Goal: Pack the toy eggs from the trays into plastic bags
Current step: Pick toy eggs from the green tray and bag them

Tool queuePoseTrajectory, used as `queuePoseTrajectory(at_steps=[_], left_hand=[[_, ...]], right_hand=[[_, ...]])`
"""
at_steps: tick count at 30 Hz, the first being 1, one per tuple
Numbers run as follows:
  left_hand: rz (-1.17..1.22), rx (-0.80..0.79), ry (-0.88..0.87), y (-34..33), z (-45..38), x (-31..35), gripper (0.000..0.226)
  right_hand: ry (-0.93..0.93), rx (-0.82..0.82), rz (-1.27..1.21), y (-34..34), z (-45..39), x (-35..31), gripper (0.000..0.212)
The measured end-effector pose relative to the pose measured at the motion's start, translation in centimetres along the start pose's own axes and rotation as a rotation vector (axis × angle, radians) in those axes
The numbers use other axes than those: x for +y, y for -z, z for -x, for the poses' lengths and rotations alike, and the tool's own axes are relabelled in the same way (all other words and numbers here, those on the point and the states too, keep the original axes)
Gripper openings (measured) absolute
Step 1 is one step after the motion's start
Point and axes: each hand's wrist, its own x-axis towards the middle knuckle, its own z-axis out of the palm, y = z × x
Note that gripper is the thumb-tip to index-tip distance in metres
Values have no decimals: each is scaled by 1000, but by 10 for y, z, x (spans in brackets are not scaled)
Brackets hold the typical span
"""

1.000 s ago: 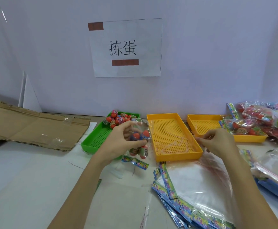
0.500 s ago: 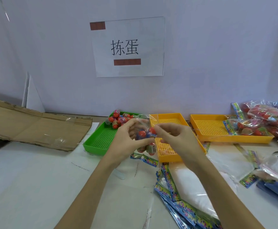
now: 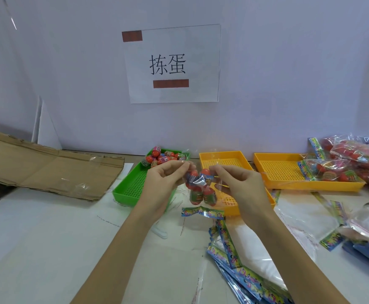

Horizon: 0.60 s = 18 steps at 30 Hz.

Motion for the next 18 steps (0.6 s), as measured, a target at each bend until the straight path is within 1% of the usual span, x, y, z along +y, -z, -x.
queuePoseTrajectory(at_steps=[5,12,15,18], left_hand=[[141,1,95,3,-1,7,12],[71,-12,113,9,-1,10,20],[102,-21,130,14,-3,12,26],[125,-35,155,17,-3,13,23]], right_hand=[[-12,-47,-18,4,-1,-4,17],[57,-71,41,10,-3,-4,12],[48,-78,43,13,-4,-4,12],[55,-123,66,15,-5,-5,13]])
